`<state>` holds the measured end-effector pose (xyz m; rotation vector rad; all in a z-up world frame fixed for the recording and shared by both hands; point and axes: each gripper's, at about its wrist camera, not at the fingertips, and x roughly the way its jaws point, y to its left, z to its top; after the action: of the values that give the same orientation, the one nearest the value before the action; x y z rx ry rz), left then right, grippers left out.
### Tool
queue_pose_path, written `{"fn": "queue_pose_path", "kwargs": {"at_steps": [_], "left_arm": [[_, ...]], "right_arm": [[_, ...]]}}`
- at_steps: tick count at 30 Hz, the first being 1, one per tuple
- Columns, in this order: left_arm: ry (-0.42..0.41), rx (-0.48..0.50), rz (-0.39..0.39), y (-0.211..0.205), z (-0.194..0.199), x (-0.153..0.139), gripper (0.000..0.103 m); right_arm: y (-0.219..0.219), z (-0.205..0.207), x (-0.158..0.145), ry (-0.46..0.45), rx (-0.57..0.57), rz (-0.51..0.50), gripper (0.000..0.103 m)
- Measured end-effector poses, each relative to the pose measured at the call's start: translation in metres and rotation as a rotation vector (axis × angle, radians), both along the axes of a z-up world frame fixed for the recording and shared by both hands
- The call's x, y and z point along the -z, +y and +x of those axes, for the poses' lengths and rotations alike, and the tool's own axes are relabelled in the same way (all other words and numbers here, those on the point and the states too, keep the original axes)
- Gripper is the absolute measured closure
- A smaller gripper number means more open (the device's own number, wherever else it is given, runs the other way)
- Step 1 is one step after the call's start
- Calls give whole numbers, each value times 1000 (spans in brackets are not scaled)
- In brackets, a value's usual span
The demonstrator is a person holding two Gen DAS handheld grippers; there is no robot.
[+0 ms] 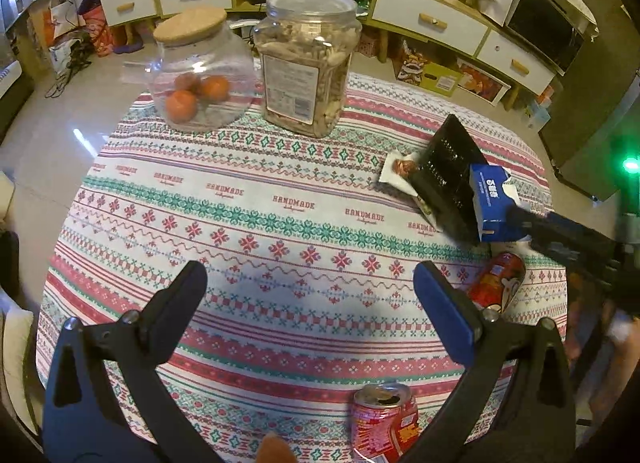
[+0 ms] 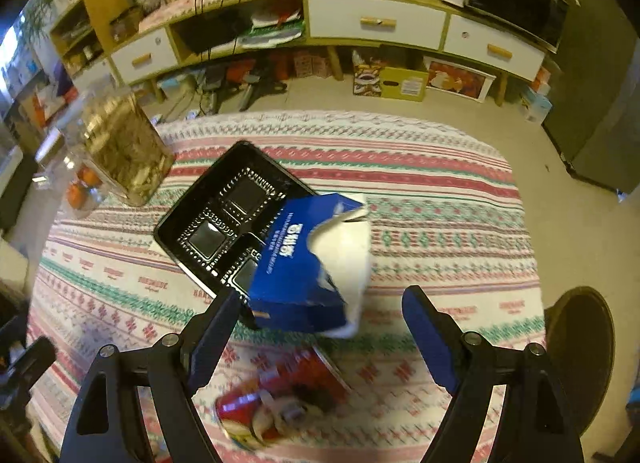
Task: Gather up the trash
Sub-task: 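Grasp the blue tissue box with the right tool while the left tool grasps the black tray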
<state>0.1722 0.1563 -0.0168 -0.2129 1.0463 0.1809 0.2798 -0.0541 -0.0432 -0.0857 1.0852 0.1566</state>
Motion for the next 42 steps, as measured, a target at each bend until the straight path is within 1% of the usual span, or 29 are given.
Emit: {"fn": "queue_pose_path", "kwargs": {"at_steps": [6,8,10,12,14,19,23,25,27,31,33,34,36,38,42], "left_arm": [[-10,7,-19,-1,0,-4,1],[-3,13,-10,-2,0,-3,1],[0,11,-1,-2,1,-3,1],[2,11,-2,-3,1,-2,1],[7,12,-4,-3,1,-1,1],[3,27,9,-9,3,0,1],[5,64,21,-21,5,3,1],[5,96,32,-29,7,5,1],[-5,128,60,-38,11,7,1],[-33,173,153,-58,20,11,1],[-40,194,164,-70,28,14,1],[-44,207,159,-75,34,15,1],[-55,229,165,-84,45,17,1],[-59,258,182,-94,63,22,1],[-37,292,254,-107,95,38,1]], "right_arm": [[19,13,22,21,-12,-89,19],[17,15,25,20,-4,-77,21],[14,16,26,26,1,-57,28],[9,17,24,25,5,-39,30],[3,15,18,10,12,-20,32],[-20,-3,-7,-11,16,51,33],[-62,-30,-34,-55,43,102,33],[-86,-46,-42,-59,69,137,33],[-119,-67,-45,-50,101,183,33],[-168,-92,-42,-43,168,197,33],[-192,-99,-37,-20,208,204,33],[-200,-100,-36,-5,223,214,33],[-215,-106,-39,-2,239,263,33],[-224,-111,-40,-4,245,275,33],[-239,-120,-42,-8,258,282,33]]}}
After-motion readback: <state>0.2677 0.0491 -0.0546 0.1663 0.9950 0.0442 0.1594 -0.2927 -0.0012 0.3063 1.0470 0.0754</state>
